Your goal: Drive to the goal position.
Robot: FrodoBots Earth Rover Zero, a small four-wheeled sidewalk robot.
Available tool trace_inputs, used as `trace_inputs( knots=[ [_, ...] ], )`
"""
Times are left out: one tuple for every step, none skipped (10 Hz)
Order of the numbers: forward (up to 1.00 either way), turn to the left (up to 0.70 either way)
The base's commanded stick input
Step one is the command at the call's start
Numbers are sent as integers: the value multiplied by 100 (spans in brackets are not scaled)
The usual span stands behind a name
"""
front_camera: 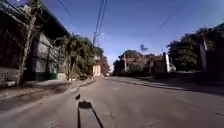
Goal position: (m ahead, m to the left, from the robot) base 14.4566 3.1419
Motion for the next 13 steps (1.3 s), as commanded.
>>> trace_inputs(
  knots=[
    [100,0],
    [100,0],
    [100,0],
    [100,0],
    [100,0],
    [100,0],
    [100,0],
    [100,0],
    [100,0],
    [100,-3],
    [100,-12],
    [100,-7],
    [100,0]
  ],
)
